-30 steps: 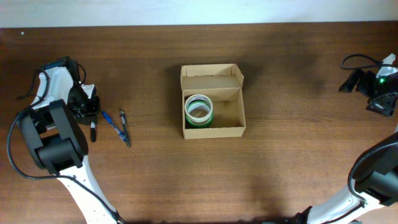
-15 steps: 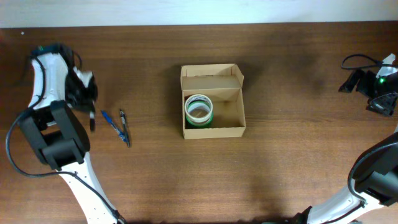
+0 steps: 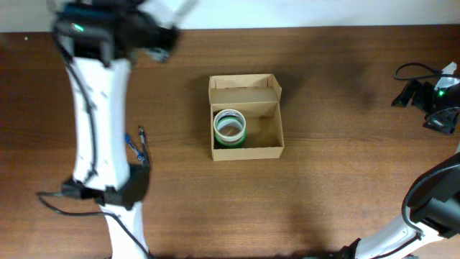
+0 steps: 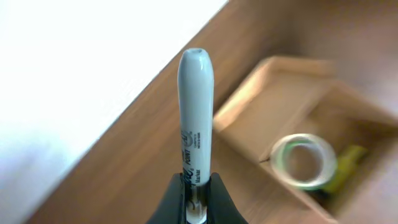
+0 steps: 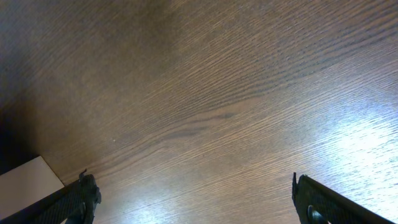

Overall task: Pack container
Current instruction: 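Carry the white marker into the box and release it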

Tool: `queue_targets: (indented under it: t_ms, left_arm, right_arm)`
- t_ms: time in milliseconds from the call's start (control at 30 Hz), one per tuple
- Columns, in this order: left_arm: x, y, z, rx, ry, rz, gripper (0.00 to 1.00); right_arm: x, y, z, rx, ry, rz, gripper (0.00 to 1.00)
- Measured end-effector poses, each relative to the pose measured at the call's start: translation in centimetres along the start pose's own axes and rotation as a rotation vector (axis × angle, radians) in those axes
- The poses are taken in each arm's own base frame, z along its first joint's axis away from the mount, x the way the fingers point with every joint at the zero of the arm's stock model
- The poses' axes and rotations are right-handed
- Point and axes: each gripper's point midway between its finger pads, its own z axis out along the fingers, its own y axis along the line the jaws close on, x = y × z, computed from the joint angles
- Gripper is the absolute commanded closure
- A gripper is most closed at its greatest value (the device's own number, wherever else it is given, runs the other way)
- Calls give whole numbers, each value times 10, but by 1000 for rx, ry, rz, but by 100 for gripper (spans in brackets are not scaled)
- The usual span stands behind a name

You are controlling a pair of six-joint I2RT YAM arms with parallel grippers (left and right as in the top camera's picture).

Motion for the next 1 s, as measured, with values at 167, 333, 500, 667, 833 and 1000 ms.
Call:
queue_targets:
  t_ms: [167, 333, 500, 667, 833, 1000]
  left_arm:
    - [-10, -70, 31, 133, 68, 166, 98]
    - [43, -112, 89, 247, 322, 271, 99]
    - [89, -141, 128, 336, 477, 408, 98]
    - [101, -161, 152, 359, 497, 508, 98]
    - [100, -188, 167, 370, 480, 566, 98]
    - [107, -210, 173, 393, 495, 581, 98]
  right_arm:
    - [0, 0, 0, 0, 0, 0, 1]
    - [0, 0, 0, 0, 0, 0, 1]
    - [0, 0, 0, 0, 0, 1, 1]
    - [0, 0, 0, 0, 0, 1, 1]
    - [0, 0, 0, 0, 0, 2, 1]
    - [0, 0, 0, 0, 0, 2, 1]
